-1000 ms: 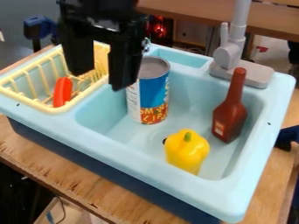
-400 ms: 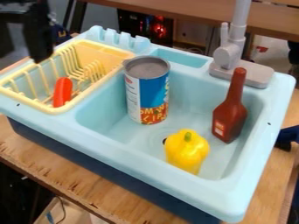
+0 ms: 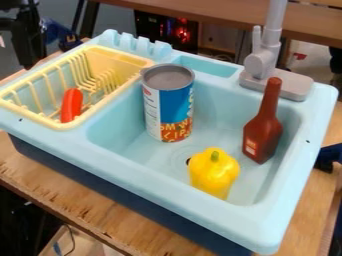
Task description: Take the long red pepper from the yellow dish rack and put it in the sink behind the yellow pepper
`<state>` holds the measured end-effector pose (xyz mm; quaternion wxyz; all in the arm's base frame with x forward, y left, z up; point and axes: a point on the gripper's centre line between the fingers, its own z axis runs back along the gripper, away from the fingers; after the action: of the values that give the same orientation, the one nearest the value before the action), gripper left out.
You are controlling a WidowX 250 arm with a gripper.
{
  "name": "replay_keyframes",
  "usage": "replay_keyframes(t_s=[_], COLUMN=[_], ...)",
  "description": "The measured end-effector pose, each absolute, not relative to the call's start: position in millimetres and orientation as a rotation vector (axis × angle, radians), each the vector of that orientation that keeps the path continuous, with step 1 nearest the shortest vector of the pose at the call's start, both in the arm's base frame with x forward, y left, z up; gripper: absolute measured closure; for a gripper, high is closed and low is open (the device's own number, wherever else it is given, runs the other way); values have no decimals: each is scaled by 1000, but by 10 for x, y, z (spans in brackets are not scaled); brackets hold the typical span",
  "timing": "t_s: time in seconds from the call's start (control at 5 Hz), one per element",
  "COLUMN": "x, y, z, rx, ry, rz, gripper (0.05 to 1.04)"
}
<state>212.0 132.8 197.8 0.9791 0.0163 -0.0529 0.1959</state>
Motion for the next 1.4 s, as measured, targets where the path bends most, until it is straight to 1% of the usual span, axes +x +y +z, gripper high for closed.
replay_keyframes(t_s=[0.2,0.4,0.6,0.8,1.2,1.4], x=[2192,2287,2433,2529,2650,2705], y=[1378,1376,1264,1233,1233,1264], z=[1865,1731,1612,1410,1172,1105], rx=[55,29,0,-26,-33,-29], ry=[-164,-196,-183,-136,-95,-110], rz=[441,483,515,550,565,581], gripper=[83,83,83,83,83,83])
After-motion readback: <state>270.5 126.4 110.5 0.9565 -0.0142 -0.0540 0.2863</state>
